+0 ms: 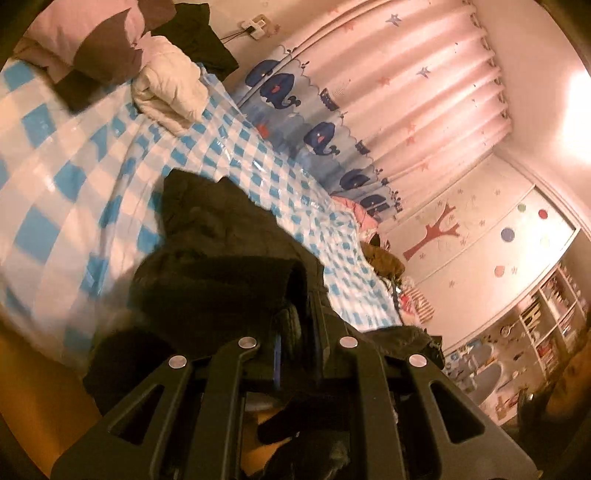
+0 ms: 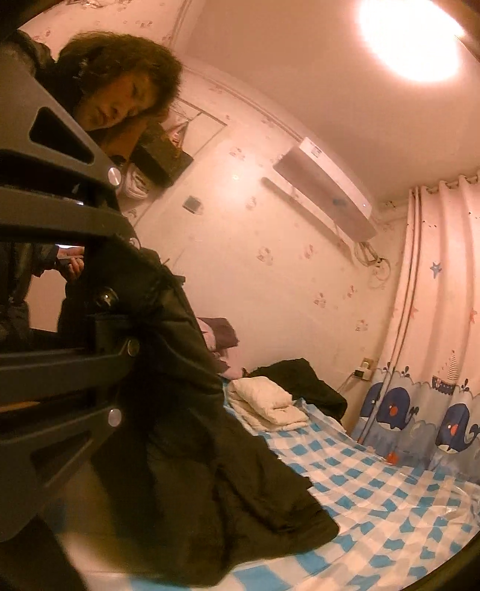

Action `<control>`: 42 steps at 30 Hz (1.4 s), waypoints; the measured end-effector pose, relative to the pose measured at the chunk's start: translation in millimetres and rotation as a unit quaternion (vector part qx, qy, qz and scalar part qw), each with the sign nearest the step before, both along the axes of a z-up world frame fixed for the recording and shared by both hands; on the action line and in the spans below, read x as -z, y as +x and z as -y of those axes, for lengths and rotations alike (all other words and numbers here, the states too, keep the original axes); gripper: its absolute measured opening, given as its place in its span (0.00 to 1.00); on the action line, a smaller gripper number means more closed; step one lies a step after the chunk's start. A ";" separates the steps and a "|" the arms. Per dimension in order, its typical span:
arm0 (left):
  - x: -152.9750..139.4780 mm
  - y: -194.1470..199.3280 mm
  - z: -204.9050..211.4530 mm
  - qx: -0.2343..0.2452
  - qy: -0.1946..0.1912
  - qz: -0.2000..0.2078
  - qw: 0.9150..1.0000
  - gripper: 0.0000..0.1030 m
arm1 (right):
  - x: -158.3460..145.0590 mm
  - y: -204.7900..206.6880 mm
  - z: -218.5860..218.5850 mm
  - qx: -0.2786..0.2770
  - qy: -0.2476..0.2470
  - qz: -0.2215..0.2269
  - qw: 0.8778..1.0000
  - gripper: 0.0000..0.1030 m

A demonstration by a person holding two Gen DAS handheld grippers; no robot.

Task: Fold large clothes

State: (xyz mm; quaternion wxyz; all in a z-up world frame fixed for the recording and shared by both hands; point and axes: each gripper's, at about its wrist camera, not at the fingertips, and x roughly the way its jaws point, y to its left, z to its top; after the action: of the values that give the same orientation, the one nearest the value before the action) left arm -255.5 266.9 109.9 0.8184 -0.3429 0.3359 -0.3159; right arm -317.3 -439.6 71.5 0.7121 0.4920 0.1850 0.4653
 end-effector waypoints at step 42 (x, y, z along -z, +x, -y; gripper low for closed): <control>20.3 130.7 -7.2 -0.005 -0.079 0.066 0.995 0.10 | -10.2 89.2 -5.6 -0.048 -0.047 0.041 0.997 0.16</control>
State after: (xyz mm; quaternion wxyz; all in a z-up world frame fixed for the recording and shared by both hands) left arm -124.8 274.1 89.6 0.8107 -0.3863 0.2531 -0.3599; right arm -228.1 -434.1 81.7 0.7181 0.4293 0.2006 0.5097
